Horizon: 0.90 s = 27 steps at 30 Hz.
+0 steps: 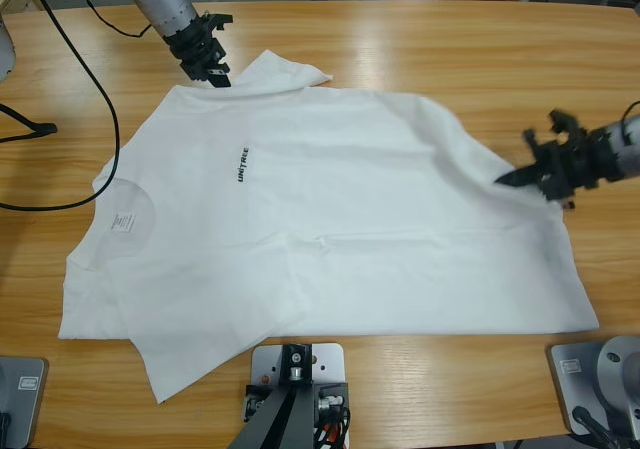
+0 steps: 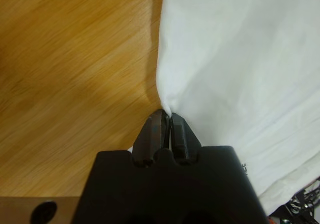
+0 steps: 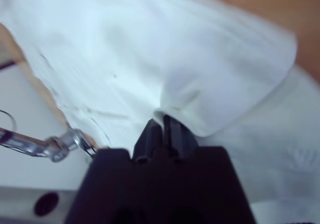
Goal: Fold clothes
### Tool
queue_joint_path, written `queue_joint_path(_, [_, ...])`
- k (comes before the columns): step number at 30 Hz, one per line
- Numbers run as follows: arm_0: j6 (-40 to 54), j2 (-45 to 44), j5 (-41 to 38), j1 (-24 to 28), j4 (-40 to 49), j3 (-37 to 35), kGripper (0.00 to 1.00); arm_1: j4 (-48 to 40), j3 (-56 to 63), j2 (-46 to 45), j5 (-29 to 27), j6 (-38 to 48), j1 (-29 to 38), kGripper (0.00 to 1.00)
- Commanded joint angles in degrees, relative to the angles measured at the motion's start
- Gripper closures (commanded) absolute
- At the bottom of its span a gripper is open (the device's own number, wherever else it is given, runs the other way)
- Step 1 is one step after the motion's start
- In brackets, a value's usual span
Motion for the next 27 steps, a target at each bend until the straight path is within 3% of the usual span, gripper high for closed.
queue_joint_path(1, [0.1,3.4,1.3,0.3,6.3,-28.5,1.000,5.8,-0.6,2.4,-10.7,9.9,10.4,0.496])
queue_joint_path(2, [0.1,3.3,1.3,0.3,6.3,-28.5,1.000,6.0,-0.8,3.1,-11.3,10.3,10.6,0.098])
queue_joint_path(3, [0.1,3.3,1.2,0.2,6.3,-28.5,1.000,6.0,-0.9,2.9,-11.4,10.2,10.6,0.002])
queue_joint_path(12, [0.2,3.4,1.3,-0.3,6.7,-28.5,1.000,7.3,-6.2,-18.1,-18.9,8.3,17.9,0.000])
queue_joint_path(18, [0.2,2.8,1.3,-0.3,7.2,-28.5,1.000,8.9,-7.7,-17.8,-23.0,9.4,18.3,0.000])
queue_joint_path(23, [0.2,2.1,1.3,-0.3,7.6,-28.5,1.000,7.4,-7.4,-16.2,-21.7,9.4,18.2,0.000])
queue_joint_path(27, [0.2,1.7,1.4,-0.4,8.0,-28.5,1.000,7.0,-6.5,-17.8,-24.3,10.4,17.4,0.004])
